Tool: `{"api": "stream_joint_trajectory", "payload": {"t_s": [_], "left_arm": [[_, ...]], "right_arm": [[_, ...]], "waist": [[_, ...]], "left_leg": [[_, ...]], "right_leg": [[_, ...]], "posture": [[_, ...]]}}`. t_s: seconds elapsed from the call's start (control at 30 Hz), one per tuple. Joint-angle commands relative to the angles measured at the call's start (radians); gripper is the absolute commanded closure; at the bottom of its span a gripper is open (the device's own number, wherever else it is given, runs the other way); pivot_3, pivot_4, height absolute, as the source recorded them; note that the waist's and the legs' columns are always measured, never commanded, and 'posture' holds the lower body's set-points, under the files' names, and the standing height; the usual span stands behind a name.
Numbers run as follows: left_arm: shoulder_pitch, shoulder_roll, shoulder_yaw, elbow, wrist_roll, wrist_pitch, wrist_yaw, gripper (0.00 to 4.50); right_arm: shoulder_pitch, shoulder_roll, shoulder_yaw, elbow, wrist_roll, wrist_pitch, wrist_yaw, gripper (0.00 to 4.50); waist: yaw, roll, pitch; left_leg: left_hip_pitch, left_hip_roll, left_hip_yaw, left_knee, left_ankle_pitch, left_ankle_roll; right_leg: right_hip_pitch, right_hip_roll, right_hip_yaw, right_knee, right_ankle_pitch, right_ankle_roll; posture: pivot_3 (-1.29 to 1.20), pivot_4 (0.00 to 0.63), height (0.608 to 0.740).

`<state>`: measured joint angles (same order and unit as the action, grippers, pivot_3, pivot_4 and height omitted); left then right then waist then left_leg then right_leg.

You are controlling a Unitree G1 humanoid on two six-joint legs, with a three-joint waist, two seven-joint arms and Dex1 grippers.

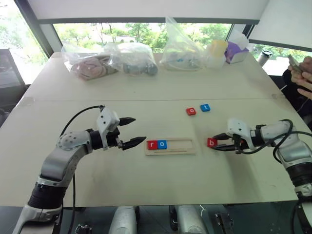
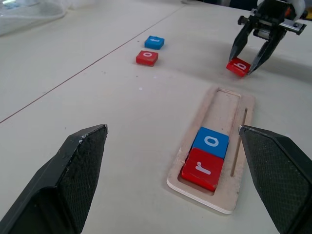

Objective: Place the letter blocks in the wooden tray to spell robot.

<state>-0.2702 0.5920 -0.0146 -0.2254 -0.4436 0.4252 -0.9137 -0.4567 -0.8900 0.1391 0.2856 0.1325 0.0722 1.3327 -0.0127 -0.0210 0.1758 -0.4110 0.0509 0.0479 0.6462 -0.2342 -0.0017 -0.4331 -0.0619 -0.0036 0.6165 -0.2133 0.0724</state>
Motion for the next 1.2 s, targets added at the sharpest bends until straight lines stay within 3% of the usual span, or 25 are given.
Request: {"api": "stream_joint_trajectory", "payload": {"t_s": [0.03,0.17,0.4,1.2], "left_arm": [[0.0,0.013,0.02,-0.012,0.0,-0.023,-0.008,0.0],[-0.001,0.016,0.018,-0.017,-0.006,-0.024,-0.02,0.0],[0.008,0.016,0.023,-0.038,-0.008,-0.018,-0.014,0.0],[0.023,0.012,0.019,-0.093,-0.02,0.021,0.034,0.0]], "right_arm": [[-0.051,0.022,0.004,-0.179,0.048,0.097,0.012,3.38],[-0.072,0.078,0.069,-0.331,0.06,0.218,0.01,3.38],[-0.114,0.177,0.183,-0.336,-0.018,0.28,-0.053,3.38],[-0.157,0.246,0.229,-0.228,-0.092,0.229,-0.092,3.38]], "waist": [[-0.001,0.0,0.0],[0.001,0.0,0.0],[0.003,0.0,0.0],[0.001,0.0,0.0]], "left_leg": [[0.0,0.0,0.0,0.0,0.0,0.0],[0.0,0.0,-0.001,0.0,0.0,0.0],[0.0,0.0,0.0,0.0,0.0,0.0],[0.0,0.0,0.0,0.0,0.0,0.0]], "right_leg": [[0.0,0.0,0.0,0.0,0.0,0.0],[-0.001,0.0,0.0,0.002,0.0,0.0],[-0.001,-0.001,0.0,0.001,0.0,0.0],[-0.001,-0.001,0.0,0.001,0.0,0.0]], "posture": [[0.0,0.15,0.74],[0.0,0.15,0.74],[0.0,0.15,0.74],[0.0,0.15,0.74]]}}
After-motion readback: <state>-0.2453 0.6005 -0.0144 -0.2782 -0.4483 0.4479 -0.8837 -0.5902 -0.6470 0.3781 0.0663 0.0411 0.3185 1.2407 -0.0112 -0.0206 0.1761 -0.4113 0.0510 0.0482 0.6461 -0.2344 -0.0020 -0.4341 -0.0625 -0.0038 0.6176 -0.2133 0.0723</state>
